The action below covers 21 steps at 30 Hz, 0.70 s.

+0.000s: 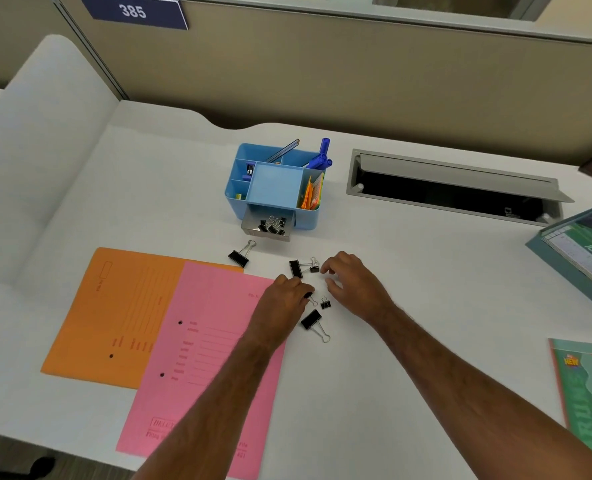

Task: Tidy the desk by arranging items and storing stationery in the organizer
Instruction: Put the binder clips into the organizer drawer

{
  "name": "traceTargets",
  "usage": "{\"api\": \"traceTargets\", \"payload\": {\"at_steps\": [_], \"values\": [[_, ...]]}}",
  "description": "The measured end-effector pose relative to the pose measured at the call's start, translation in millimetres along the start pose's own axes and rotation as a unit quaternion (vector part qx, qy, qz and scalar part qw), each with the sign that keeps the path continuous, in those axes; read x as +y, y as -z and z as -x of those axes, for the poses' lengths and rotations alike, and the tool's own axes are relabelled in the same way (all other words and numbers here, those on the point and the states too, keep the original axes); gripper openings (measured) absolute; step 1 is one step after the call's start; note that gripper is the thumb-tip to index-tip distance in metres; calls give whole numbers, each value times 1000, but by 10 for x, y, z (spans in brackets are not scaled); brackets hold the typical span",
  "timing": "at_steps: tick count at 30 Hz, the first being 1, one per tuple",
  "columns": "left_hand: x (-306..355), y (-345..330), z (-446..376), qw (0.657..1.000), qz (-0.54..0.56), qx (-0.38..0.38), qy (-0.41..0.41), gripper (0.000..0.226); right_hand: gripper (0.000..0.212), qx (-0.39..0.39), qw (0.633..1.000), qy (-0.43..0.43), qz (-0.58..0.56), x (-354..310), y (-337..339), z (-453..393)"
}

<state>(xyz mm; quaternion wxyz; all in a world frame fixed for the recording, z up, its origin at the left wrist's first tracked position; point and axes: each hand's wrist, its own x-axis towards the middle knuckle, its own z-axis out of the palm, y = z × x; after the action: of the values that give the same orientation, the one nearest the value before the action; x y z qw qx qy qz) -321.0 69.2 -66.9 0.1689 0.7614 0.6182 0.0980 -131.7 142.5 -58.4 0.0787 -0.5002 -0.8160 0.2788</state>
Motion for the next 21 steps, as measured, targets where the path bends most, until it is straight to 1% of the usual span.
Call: {"api": "traceTargets", "payload": {"at_steps": [3,6,8,11,17,21], "values": [[-14,-20,-19,1000,-15,8,4,20,27,-8,1000,11,1,-25,-43,-14],[-36,-43,-37,1000,-26,14,1,21,38,-26,999,19,11,-56,-59,-30],[-47,-51,-41,999,-37,14,-4,22,42,-36,999,23,24,-69,-67,-49],[-52,-36,-25,999,-34,26,-9,23,43,-38,997,33,51,-65,-57,-66],[-72,71,61,997,19,68,3,21,40,-21,995,56,81,20,2,-53],[-131,234,63,991,45,121,22,19,35,4,997,40,69,73,16,-13]]}}
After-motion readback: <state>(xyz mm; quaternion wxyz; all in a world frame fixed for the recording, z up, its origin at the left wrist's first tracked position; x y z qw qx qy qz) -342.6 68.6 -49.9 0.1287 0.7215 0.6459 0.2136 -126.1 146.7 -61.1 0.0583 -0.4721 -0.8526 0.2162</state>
